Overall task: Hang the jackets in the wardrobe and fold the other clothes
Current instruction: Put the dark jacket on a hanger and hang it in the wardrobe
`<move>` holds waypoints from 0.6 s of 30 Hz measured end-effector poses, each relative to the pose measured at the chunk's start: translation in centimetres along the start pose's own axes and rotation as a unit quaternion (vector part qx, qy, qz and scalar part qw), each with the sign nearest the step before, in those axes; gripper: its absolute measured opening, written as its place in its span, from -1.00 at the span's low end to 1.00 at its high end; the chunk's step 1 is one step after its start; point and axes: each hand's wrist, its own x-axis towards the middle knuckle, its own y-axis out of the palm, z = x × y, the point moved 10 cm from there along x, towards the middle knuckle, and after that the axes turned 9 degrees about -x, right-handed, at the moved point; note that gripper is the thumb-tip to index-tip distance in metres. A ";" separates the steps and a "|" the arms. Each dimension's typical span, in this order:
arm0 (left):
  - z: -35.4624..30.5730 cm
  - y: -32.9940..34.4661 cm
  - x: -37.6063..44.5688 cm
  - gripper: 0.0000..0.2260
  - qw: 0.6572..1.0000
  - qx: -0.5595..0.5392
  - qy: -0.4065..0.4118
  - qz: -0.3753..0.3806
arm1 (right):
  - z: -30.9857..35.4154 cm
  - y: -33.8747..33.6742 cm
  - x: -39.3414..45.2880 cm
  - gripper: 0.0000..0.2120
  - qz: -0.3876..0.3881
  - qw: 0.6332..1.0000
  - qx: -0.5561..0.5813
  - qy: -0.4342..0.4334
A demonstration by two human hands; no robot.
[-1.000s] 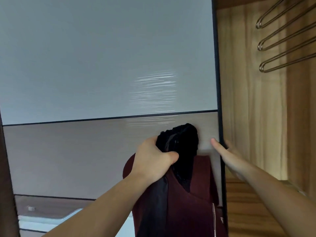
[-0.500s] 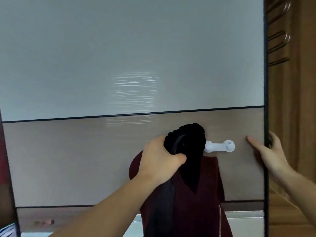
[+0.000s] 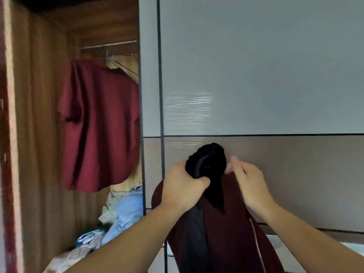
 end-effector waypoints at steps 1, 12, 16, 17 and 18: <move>0.1 -2.2 -0.2 -0.88 1.000 0.009 0.002 -0.014 | 1.6 1.7 -0.3 -0.43 0.027 0.999 0.014 0.027; 2.3 -13.8 5.1 -0.78 0.994 0.095 0.050 0.029 | 13.5 17.3 4.6 -0.71 0.193 0.979 0.006 0.057; 2.8 -19.1 9.2 -0.71 0.982 0.172 0.066 0.031 | 15.4 22.1 9.3 -0.66 0.126 0.989 0.062 0.036; 3.2 -21.1 10.6 -0.70 0.979 0.196 0.055 0.022 | 16.0 23.4 10.5 -0.66 0.116 0.990 0.080 0.027; 3.7 -23.1 12.1 -0.71 0.973 0.227 0.039 0.009 | 16.8 24.7 11.6 -0.66 0.108 0.989 0.097 0.014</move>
